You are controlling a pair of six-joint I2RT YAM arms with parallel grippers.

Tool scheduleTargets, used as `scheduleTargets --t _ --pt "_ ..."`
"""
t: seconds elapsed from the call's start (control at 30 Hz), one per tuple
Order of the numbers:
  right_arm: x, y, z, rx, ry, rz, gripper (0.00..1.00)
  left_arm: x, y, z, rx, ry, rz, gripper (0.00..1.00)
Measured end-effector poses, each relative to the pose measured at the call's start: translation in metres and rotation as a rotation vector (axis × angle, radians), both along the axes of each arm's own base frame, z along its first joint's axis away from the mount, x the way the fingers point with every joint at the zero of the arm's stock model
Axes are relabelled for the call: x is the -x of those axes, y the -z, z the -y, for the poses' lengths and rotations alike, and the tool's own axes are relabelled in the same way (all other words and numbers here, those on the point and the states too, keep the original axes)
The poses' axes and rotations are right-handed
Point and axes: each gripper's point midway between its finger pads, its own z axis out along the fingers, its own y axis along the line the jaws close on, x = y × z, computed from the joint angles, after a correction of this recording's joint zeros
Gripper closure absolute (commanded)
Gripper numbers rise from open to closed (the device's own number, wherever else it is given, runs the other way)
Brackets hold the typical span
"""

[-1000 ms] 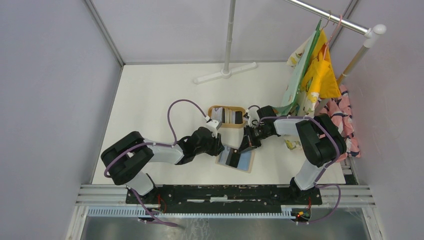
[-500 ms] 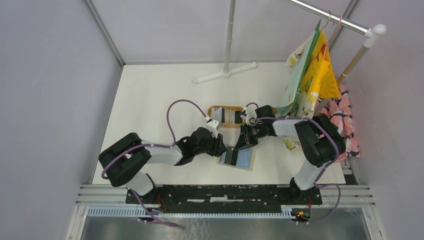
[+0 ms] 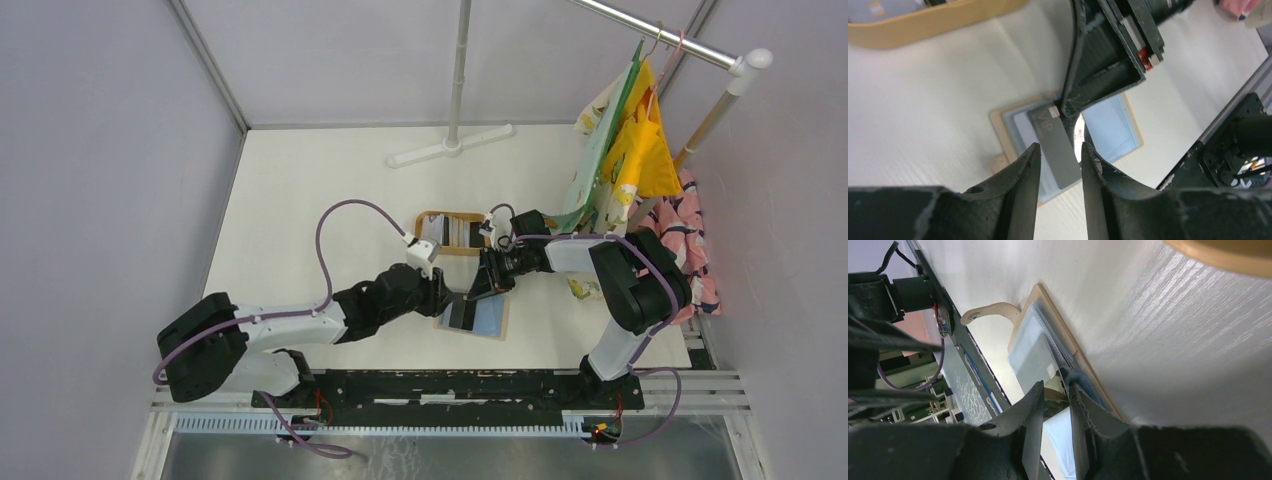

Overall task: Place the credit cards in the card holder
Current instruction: Insert the credit card into the card holder.

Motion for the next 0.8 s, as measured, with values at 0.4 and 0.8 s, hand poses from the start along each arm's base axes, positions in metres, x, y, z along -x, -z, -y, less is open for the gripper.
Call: scheduleTargets --t 0.4,0.8 --pt "-0.001 -0.001 0.000 0.000 -0.011 0.013 0.69 0.035 0.024 0.063 -0.107 0.068 -0.029 0.88" --pt "-0.001 -0.001 0.000 0.002 -0.017 0.019 0.69 0.038 0.055 0.091 -0.262 0.025 -0.033 0.92"
